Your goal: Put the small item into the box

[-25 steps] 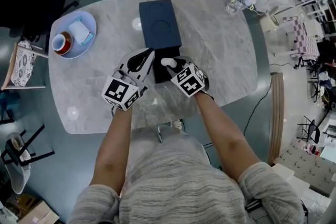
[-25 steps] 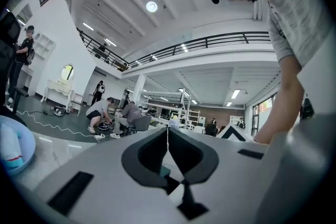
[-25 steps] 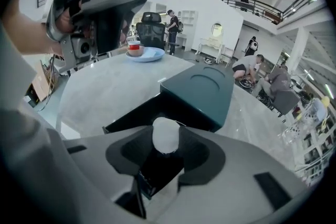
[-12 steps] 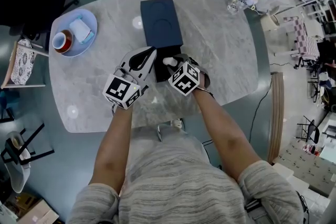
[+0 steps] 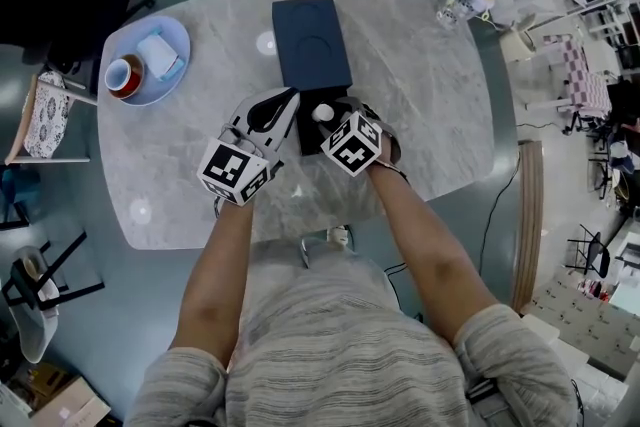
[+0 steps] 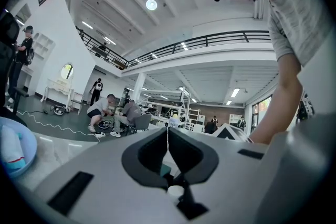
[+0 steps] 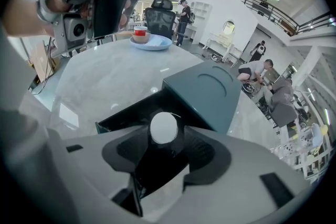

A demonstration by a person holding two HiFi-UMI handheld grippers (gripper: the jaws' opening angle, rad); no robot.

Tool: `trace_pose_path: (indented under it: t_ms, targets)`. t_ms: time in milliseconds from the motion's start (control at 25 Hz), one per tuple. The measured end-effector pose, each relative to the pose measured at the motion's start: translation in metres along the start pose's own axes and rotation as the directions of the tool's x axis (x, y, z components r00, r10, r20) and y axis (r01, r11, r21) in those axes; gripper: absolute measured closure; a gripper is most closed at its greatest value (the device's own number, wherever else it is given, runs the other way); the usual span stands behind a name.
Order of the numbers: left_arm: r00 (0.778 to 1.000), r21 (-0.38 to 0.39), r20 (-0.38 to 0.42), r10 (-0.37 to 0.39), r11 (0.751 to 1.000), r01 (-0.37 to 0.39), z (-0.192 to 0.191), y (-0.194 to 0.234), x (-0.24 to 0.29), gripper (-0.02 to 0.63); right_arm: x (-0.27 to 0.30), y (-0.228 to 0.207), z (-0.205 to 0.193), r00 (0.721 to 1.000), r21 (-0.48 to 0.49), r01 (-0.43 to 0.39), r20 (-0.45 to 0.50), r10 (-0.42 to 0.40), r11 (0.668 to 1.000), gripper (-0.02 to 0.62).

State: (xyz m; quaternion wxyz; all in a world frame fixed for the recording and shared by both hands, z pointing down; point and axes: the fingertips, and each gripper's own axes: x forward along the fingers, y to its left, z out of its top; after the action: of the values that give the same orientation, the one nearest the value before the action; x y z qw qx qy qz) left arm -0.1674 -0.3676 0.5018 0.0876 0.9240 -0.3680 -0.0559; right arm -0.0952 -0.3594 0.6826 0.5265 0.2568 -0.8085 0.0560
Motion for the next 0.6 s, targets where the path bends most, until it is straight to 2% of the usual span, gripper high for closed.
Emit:
trace_pose_path:
  t_ms: [320, 600]
  targets:
    - [1.0, 0.007, -0.006, 0.001, 1.0, -0.001, 0.006, -0.002, 0.0, 0.584, -0.023, -0.007, 0.02, 0.991, 0.148, -0.021, 0.133, 0.001, 0.989, 0.364]
    - [1.0, 0.033, -0.012, 0.008, 0.999, -0.007, 0.018, -0.011, 0.001, 0.584, -0.067, -0.025, 0.035, 0.945, 0.313, -0.063, 0.323, -0.044, 0.948, 0.371]
